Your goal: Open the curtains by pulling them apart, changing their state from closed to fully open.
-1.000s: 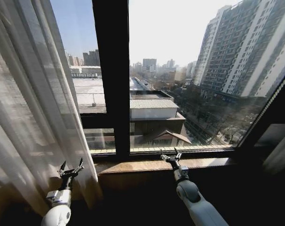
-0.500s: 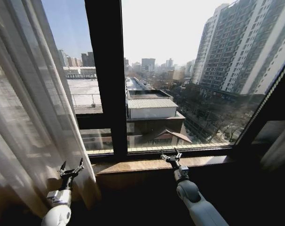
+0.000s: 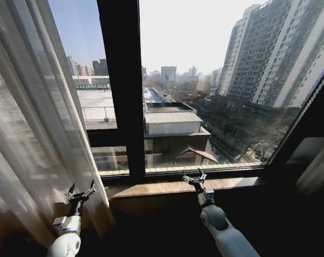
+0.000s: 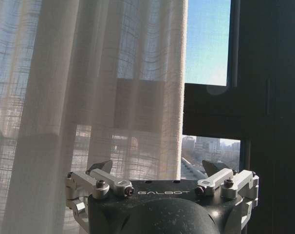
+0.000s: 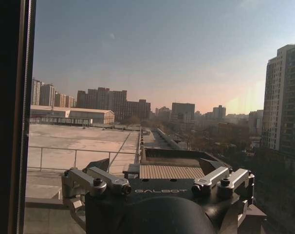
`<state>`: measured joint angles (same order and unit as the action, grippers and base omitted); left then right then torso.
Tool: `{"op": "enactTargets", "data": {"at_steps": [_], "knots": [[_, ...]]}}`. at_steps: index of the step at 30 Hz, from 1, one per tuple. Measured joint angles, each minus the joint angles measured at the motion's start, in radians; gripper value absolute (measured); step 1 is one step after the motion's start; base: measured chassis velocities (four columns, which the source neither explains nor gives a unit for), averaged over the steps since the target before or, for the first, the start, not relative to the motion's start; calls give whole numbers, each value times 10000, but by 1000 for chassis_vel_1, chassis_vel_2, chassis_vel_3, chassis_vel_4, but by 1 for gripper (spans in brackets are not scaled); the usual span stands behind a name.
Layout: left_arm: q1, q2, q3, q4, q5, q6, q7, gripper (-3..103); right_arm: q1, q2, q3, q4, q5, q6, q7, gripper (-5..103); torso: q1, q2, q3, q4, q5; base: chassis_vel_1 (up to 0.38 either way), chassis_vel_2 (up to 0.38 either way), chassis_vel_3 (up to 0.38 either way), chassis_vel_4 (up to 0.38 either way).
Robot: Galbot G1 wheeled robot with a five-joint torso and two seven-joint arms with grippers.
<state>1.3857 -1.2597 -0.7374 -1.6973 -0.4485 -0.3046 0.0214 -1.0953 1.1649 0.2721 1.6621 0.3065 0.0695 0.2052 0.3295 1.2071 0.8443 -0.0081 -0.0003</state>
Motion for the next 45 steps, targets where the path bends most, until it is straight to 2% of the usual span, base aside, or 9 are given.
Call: {"op": "enactTargets", "data": {"at_steps": [45], "knots": [[0, 0, 0, 0, 0, 0, 0, 100, 0, -1, 0, 0, 0, 0, -1, 100, 0, 0, 0, 0, 1, 0, 0, 0, 0]]}}
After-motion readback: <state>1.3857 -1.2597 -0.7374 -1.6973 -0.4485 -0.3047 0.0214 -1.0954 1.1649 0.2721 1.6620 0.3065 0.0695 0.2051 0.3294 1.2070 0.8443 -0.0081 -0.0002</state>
